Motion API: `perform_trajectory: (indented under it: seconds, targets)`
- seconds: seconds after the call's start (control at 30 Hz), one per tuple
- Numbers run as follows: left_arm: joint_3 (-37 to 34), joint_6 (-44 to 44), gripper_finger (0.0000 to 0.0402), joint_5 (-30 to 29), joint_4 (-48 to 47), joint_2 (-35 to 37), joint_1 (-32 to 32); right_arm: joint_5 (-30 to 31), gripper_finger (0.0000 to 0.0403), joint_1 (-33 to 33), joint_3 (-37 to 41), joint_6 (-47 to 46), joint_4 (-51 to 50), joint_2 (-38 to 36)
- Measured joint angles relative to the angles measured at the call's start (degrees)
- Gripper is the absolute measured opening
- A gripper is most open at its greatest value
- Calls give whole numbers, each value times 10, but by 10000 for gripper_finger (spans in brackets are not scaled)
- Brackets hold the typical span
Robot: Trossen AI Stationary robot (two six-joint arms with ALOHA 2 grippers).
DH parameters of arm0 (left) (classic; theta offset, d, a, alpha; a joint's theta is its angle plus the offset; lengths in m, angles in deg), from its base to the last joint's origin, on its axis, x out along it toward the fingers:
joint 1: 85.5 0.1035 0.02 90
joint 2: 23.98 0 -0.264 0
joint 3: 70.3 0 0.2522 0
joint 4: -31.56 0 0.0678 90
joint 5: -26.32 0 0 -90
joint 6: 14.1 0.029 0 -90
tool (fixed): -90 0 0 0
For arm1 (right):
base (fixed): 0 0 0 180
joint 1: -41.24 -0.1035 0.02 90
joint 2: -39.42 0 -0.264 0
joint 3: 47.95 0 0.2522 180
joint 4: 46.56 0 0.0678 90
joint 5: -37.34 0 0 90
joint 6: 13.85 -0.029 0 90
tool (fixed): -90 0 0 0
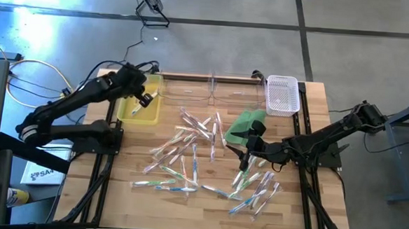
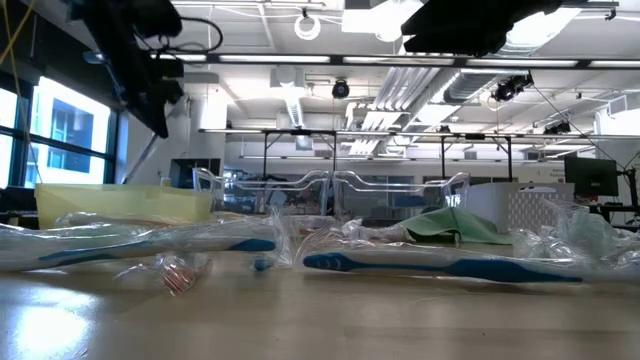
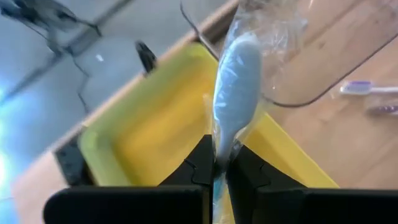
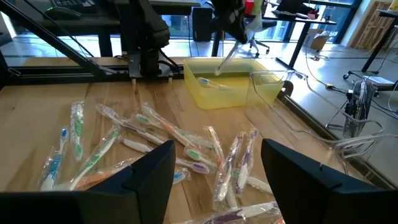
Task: Pick & Place Toothbrushes
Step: Put the blue toothbrush into the yellow bin
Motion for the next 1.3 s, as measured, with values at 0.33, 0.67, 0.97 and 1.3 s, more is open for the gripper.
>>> perform_trajectory:
  seconds: [0.33,0.67,0.97,1.3]
  targets:
    - [0,21,14,45,-18,-69,76,0,231,0,0,-15,-9,0]
    - [0,33,86,70,-30,-88,107,0,231,0,0,-19,-14,0]
    - [1,29,134,56,-9,-87,107,0,231,0,0,-27,-14,0]
    - [1,152,118,112,51,-49,107,0,231,0,0,-28,-13,0]
